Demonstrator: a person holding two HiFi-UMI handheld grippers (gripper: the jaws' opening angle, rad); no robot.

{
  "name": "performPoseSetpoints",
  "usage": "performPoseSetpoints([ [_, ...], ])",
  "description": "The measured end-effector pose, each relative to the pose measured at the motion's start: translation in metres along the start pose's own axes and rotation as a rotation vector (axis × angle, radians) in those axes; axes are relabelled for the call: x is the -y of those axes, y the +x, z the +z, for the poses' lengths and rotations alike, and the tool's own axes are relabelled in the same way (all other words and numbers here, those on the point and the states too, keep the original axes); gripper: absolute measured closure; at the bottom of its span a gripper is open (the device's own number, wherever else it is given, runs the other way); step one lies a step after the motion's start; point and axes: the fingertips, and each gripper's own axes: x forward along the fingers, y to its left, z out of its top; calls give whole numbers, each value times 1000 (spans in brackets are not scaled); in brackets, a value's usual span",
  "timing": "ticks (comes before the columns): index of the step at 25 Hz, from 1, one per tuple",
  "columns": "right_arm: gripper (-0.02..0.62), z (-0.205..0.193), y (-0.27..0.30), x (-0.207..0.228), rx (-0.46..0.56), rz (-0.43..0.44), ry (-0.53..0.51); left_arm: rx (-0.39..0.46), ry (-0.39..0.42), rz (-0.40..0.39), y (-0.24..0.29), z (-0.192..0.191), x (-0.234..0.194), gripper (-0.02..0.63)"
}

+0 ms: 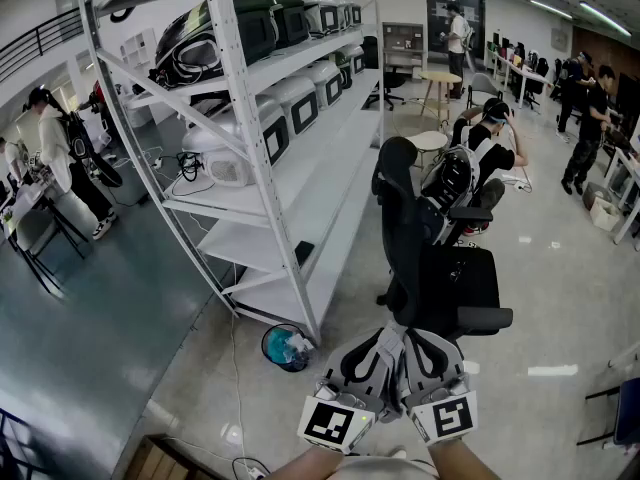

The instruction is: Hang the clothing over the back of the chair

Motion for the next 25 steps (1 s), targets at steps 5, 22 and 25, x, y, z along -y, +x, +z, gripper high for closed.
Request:
performPoseSetpoints([
  [5, 578, 7, 5, 0, 19, -25, -32, 19, 34, 13, 4, 1, 2, 574],
  [22, 578, -7, 12, -5, -8, -15, -14, -6, -14, -12, -1, -11, -13, 574],
  [25, 578, -8, 18, -8, -10, -14, -11, -13, -21, -24, 1, -13, -19, 574],
])
